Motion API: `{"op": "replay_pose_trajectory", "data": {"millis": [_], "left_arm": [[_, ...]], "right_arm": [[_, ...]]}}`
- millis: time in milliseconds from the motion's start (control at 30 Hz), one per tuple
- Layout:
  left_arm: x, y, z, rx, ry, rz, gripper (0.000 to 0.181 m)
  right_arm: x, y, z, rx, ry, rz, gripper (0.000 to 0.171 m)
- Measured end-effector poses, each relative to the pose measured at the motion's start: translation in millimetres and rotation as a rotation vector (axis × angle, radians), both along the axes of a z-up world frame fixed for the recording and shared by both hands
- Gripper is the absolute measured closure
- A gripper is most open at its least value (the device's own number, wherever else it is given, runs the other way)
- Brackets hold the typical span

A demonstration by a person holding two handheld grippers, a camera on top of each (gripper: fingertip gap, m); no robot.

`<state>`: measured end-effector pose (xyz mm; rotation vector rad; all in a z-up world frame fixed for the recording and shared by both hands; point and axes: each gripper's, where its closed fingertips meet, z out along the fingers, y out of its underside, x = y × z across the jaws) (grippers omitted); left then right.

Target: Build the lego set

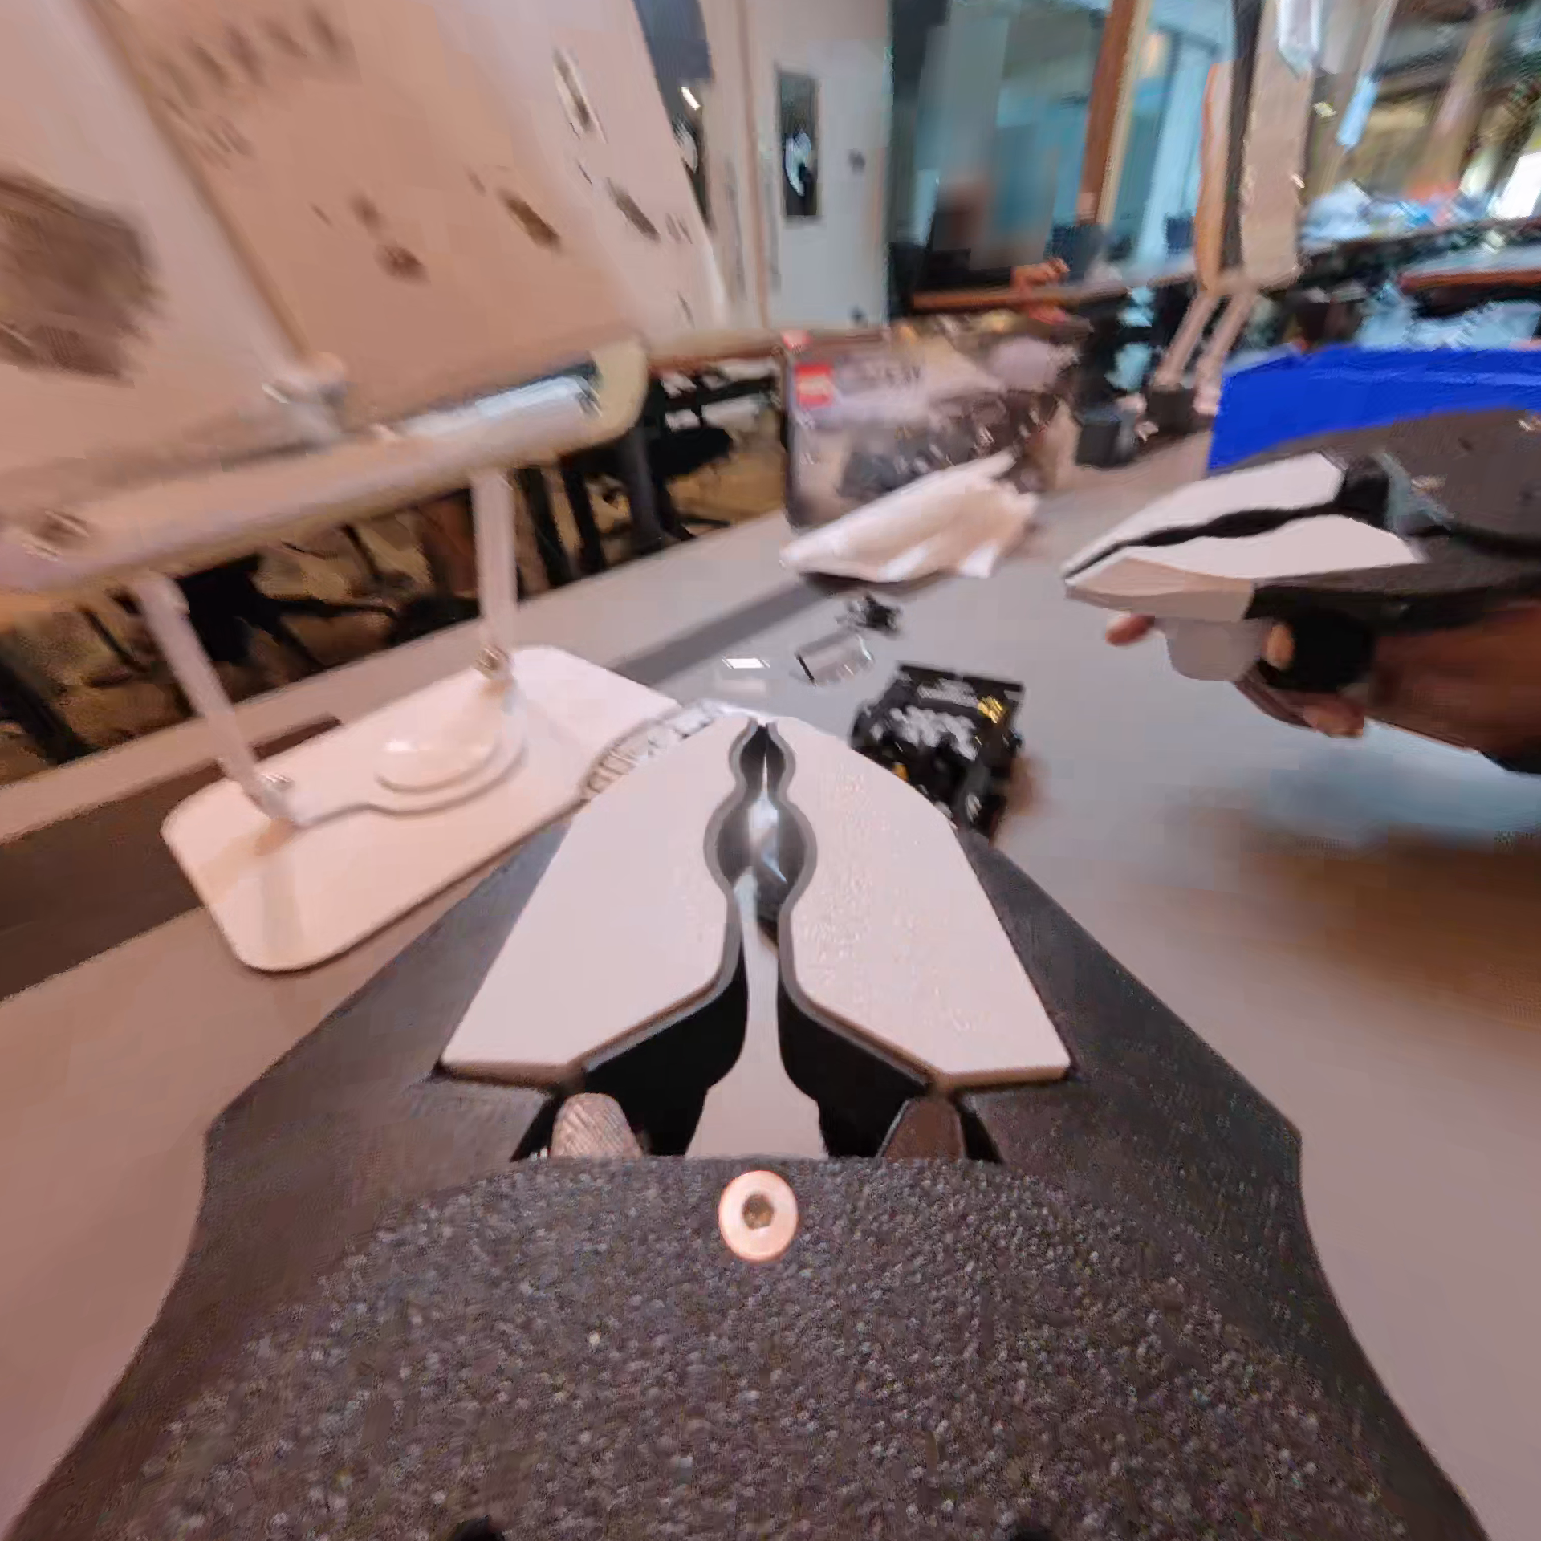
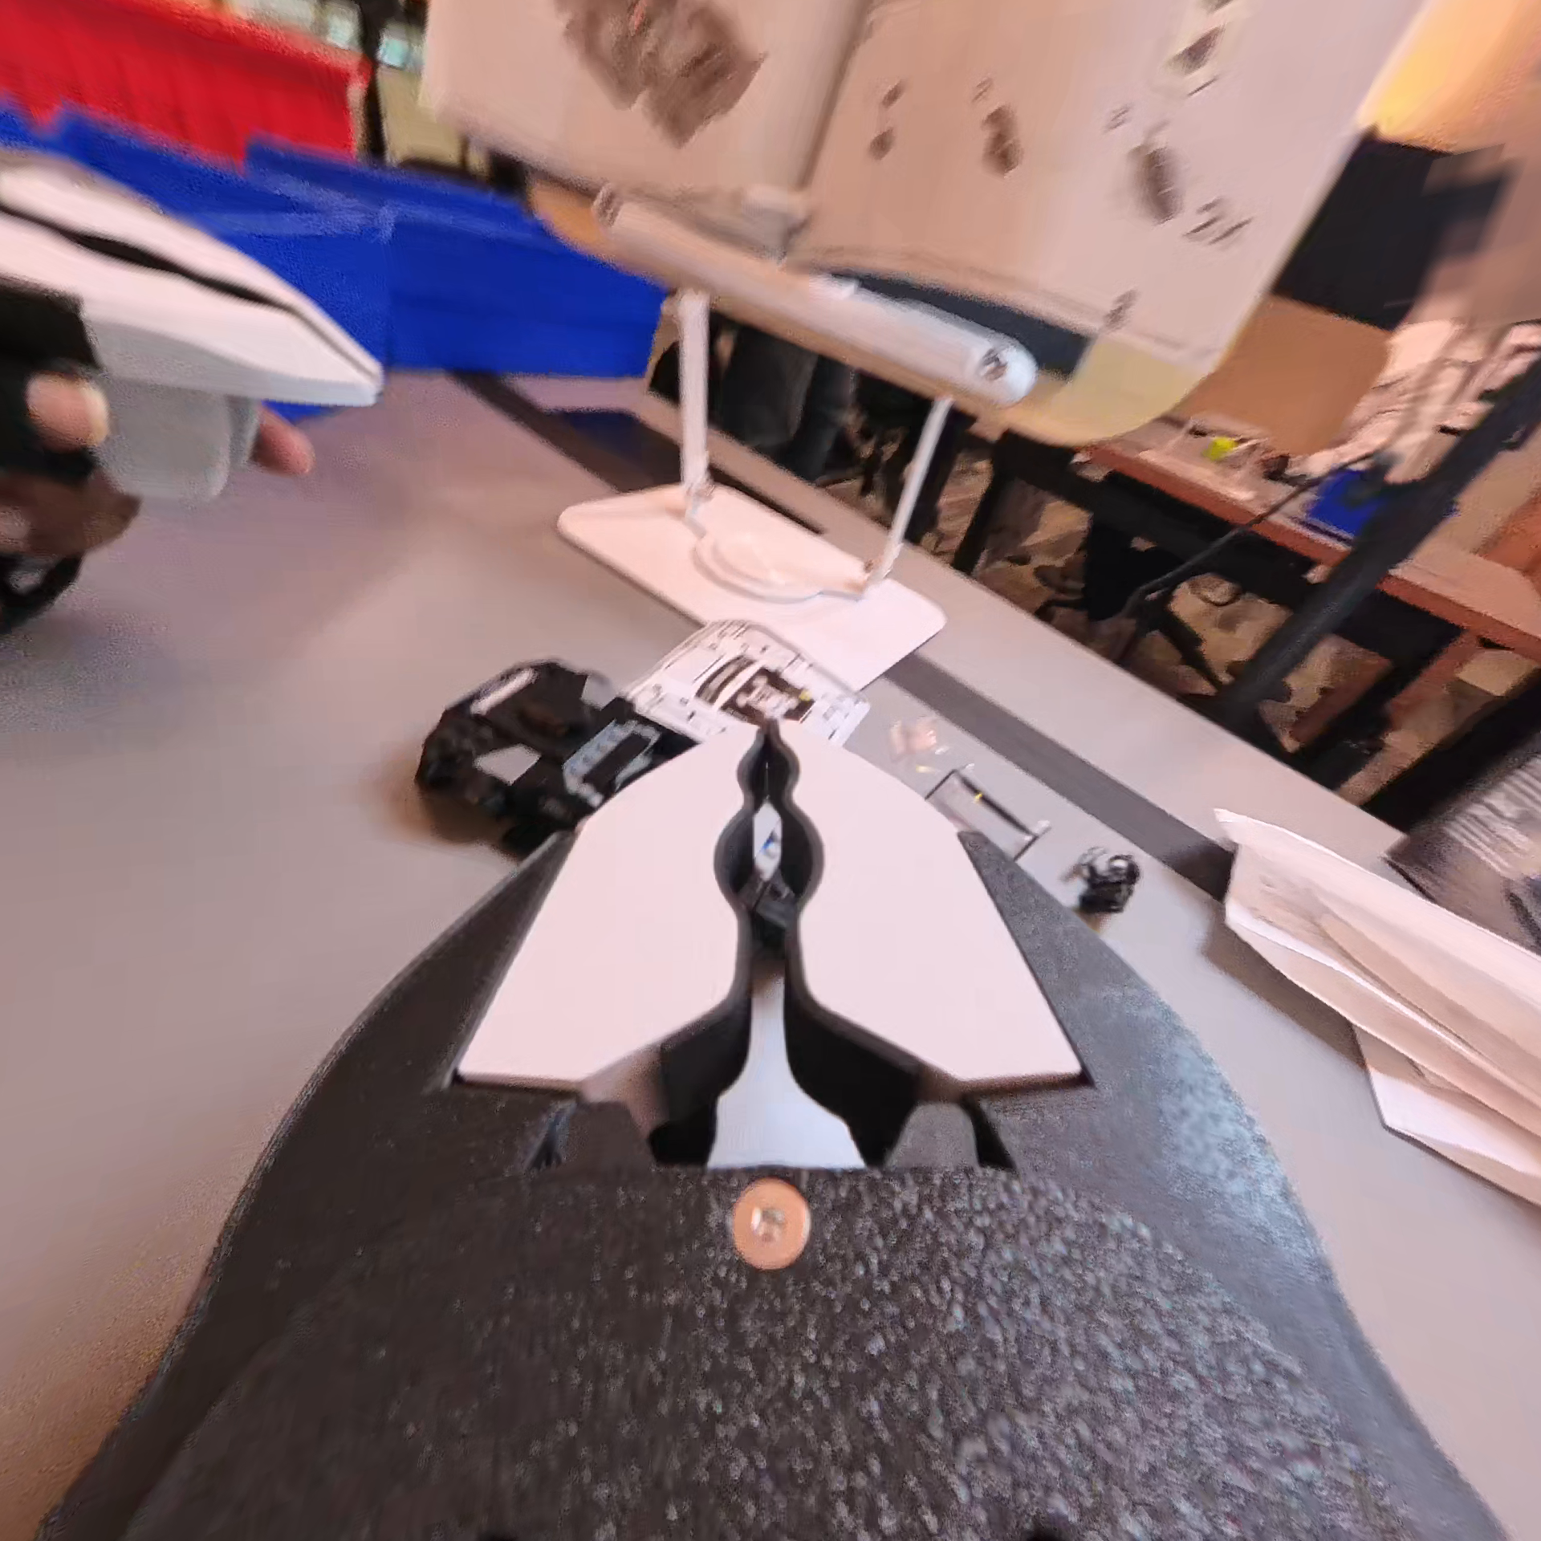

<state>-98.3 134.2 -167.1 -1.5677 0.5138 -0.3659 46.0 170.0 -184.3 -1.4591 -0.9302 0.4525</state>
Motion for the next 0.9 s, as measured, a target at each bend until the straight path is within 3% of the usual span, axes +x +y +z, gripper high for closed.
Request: {"op": "replay_pose_trajectory", "data": {"millis": [133,267,467,600,767,900], "left_arm": [[-14.6,3.5,34.7,0.138,-0.046,0.136,0.181],[-22.9,22.7,59.6,0.190,-0.087,0.207,0.181],[-27.4,57.0,103.9,0.224,-0.106,0.256,0.181],[-37.0,86.6,125.1,0.230,-0.110,0.308,0.181],[-47.7,130.8,132.8,0.229,-0.100,0.332,0.181],[-55.5,166.3,129.7,0.198,-0.082,0.341,0.181]], "right_arm": [[5.0,-0.8,23.4,-0.036,0.160,-0.033,0.171],[-13.2,4.9,38.4,0.065,0.152,-0.062,0.171],[-68.1,6.4,54.9,0.052,0.201,0.007,0.171],[-101.1,-17.2,52.0,0.015,0.186,0.114,0.171],[-61.2,-36.1,70.1,0.077,0.165,0.122,0.171],[-11.0,-24.7,56.5,-0.042,0.216,0.037,0.171]]}}
